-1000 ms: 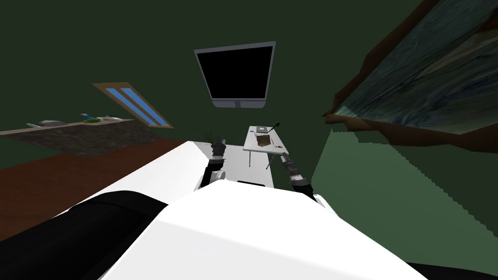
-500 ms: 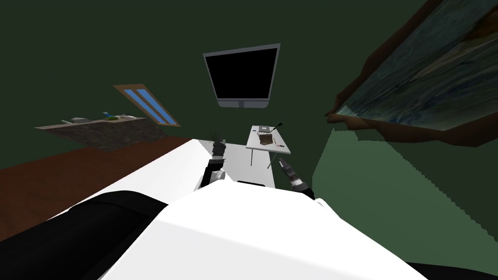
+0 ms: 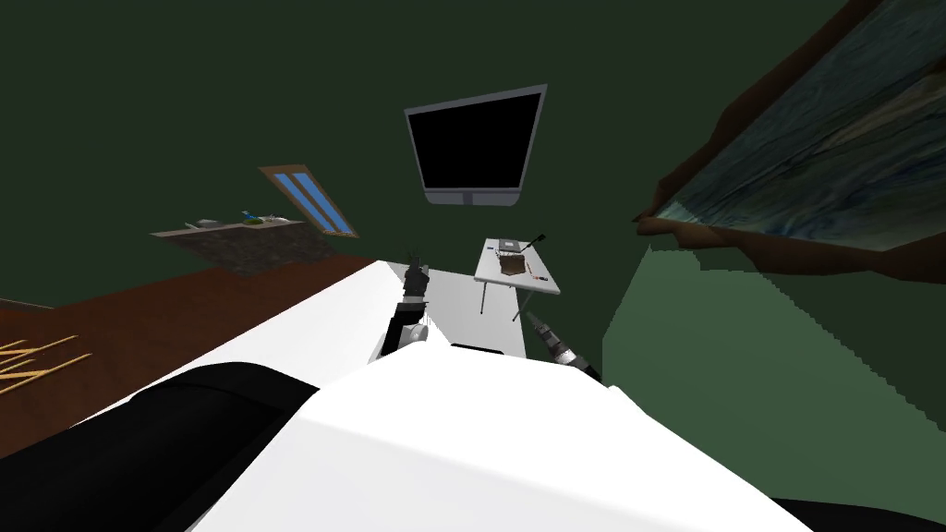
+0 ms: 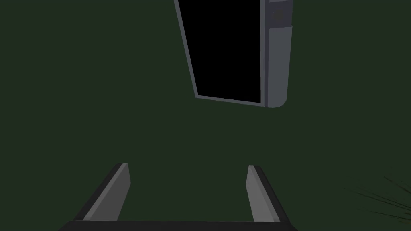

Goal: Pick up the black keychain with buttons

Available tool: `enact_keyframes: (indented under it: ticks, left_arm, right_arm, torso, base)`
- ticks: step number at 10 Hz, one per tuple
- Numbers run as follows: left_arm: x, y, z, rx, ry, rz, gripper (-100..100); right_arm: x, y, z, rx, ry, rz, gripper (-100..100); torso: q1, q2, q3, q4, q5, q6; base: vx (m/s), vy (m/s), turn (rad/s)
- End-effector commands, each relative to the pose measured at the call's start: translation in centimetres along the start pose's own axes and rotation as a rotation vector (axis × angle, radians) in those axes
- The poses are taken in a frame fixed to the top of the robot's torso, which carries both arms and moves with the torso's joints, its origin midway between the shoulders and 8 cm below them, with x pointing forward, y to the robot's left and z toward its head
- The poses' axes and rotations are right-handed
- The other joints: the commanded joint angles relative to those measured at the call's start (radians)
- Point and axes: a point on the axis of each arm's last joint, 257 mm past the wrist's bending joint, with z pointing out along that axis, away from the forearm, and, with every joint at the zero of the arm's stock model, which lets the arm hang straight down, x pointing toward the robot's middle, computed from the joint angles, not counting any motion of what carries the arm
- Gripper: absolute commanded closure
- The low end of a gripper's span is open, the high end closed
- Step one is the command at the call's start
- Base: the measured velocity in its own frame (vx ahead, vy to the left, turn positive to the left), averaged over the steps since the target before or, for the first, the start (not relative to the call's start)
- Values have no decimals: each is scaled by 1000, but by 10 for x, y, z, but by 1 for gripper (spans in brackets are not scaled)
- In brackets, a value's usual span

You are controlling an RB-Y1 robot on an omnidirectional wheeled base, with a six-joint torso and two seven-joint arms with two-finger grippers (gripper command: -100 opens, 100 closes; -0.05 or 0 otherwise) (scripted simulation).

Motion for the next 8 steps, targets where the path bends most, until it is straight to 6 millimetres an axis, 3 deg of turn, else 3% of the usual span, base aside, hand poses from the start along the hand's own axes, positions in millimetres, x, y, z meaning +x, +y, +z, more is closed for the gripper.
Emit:
enact_keyframes:
  ticks: [1,4,5,6,7,8]
  left_arm:
    - [0,0,0,0,0,0,0]
    - [0,0,0,0,0,0,0]
    - [0,0,0,0,0,0,0]
    - [0,0,0,0,0,0,0]
    - [0,0,0,0,0,0,0]
    - [0,0,0,0,0,0,0]
  right_arm:
    - [27,-21,-12,40,87,-32,-100]
    - [44,-52,-33,105,168,-66,-100]
    - [59,-73,-50,147,231,-87,-100]
    - [58,-74,-52,149,238,-94,-100]
    - [71,-92,-70,185,303,-119,-100]
    - [70,-96,-73,194,311,-125,-100]
  torso:
    - [0,0,0,0,0,0]
    - [0,-1,0,0,0,0]
    - [-1,-1,-1,0,0,1]
    - [-1,-2,-1,0,0,0]
    - [-1,-2,-1,0,0,1]
    - [-1,-3,-2,-1,0,0]
  base:
    - [-64,54,257]
    - [-38,33,121]
    - [-15,33,167]
    - [-11,24,112]
    - [-10,32,272]
    - [-7,18,90]
